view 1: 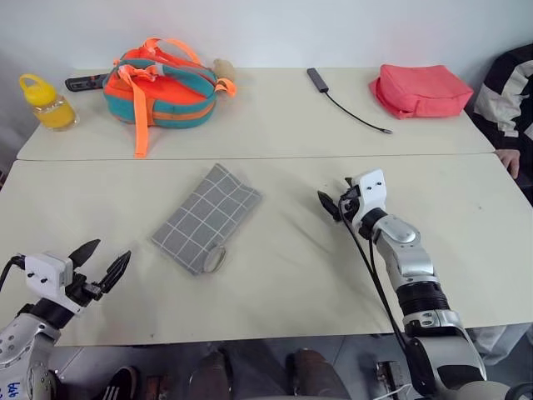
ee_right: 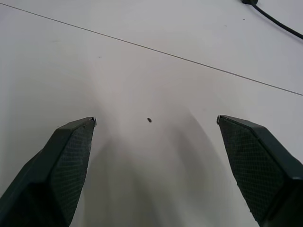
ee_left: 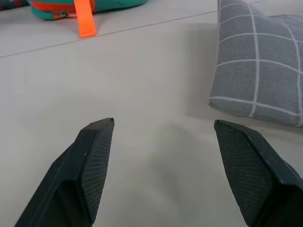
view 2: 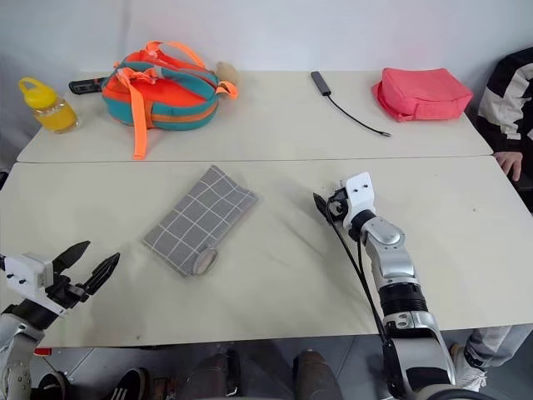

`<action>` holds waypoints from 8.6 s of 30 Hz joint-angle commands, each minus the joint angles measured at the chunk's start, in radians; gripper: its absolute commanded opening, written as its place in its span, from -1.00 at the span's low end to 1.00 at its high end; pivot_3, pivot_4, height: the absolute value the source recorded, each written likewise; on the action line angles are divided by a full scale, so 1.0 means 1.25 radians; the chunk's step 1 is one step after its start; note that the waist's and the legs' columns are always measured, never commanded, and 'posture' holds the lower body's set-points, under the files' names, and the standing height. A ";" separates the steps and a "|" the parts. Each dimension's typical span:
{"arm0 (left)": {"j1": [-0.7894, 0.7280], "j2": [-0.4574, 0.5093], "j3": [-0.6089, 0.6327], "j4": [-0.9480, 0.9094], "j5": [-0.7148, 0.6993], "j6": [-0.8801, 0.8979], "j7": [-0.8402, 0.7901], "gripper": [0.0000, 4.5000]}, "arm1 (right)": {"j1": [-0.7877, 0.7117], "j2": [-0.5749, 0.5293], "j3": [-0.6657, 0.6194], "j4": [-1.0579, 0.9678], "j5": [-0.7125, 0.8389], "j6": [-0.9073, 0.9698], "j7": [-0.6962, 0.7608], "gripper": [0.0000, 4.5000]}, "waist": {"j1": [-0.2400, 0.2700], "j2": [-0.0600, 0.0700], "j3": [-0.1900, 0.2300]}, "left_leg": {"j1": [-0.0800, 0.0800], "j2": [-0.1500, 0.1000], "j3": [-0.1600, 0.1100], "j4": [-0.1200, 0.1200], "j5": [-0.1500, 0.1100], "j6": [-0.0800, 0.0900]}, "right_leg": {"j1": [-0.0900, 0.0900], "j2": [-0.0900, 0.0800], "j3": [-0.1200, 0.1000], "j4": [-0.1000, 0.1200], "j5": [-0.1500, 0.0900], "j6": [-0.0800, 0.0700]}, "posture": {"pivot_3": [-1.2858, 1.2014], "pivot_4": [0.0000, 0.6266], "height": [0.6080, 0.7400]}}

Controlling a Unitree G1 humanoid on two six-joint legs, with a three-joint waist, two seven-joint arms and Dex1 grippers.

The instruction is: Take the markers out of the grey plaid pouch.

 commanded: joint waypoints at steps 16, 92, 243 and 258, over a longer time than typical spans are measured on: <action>0.021 -0.009 -0.004 -0.042 0.000 -0.076 -0.052 0.59 | -0.003 0.012 0.005 -0.078 0.018 -0.003 0.030 0.90 | -0.016 0.000 0.000 | 0.000 0.001 0.001 0.000 0.000 0.000 | -0.001 0.002 0.001 0.000 0.000 0.000 | 0.03 -0.52 1.00; -0.101 0.150 -0.364 0.059 0.662 -0.530 0.166 0.60 | -0.132 0.266 0.232 0.113 -0.190 -0.060 -0.004 -0.99 | -0.013 -0.002 -0.004 | 0.003 0.004 0.012 0.001 0.000 0.000 | -0.004 0.000 0.002 0.008 0.001 -0.002 | 0.03 -0.52 1.00; -0.183 -0.015 -0.351 -0.040 0.130 -0.327 -0.057 -1.00 | -0.105 -0.367 0.058 -0.355 0.297 0.492 0.551 0.21 | -0.014 0.001 -0.005 | 0.002 0.013 0.032 0.014 -0.010 0.001 | -0.012 0.016 0.027 0.002 0.004 -0.002 | 0.03 -0.52 1.00; -0.186 -0.025 -0.377 -0.051 0.153 -0.338 -0.083 -1.00 | -0.238 -0.203 0.131 -0.518 0.316 0.519 0.482 0.21 | -0.012 0.002 -0.005 | 0.002 0.016 0.032 0.014 -0.012 0.000 | -0.013 0.019 0.029 0.003 0.005 -0.002 | 0.03 -0.52 1.00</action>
